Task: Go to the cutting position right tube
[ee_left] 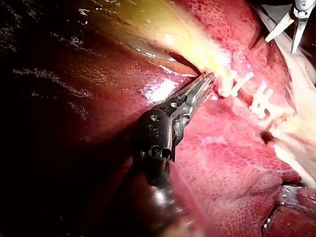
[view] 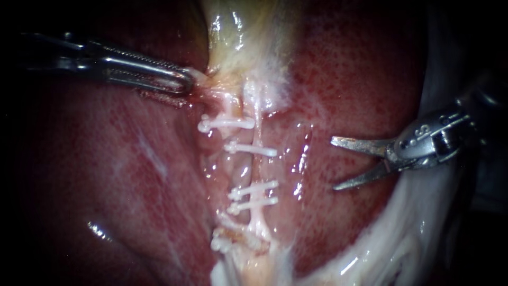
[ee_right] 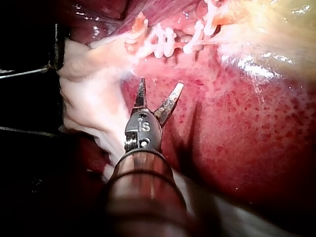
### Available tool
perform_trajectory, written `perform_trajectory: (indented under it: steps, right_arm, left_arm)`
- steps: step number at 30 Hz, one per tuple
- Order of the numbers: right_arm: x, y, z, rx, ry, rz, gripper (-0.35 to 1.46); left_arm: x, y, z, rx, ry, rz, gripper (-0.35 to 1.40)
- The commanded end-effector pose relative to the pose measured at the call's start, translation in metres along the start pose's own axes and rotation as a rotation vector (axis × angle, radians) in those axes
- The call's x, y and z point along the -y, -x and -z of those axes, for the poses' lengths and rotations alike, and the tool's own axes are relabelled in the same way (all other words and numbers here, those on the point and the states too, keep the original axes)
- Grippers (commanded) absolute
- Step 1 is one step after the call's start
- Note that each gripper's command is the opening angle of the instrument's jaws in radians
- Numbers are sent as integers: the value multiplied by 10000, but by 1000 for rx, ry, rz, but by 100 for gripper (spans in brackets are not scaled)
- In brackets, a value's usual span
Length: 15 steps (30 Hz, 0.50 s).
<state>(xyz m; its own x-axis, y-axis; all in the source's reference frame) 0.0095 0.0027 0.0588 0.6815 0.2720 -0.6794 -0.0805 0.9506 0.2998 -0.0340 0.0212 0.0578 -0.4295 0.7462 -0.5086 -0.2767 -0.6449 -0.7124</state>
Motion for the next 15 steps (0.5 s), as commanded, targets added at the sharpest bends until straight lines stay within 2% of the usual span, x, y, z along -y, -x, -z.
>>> perform_trajectory:
  steps: [1, 4, 10, 15]
  right_arm:
    - [0, 0, 0, 0, -5, -3, 145]
    - [1, -1, 0, 0, -4, -3, 145]
    - [1, -2, -1, -1, -7, -4, 145]
    - [1, -6, -4, -13, -36, -5, 145]
  left_arm:
    - [-1, -4, 7, 1, 5, 2, -35]
    - [-7, -17, 32, -2, -8, 9, -35]
    - [-20, -42, 86, -53, -37, 0, -35]
    - [-21, -44, 93, -60, -40, 4, -35]
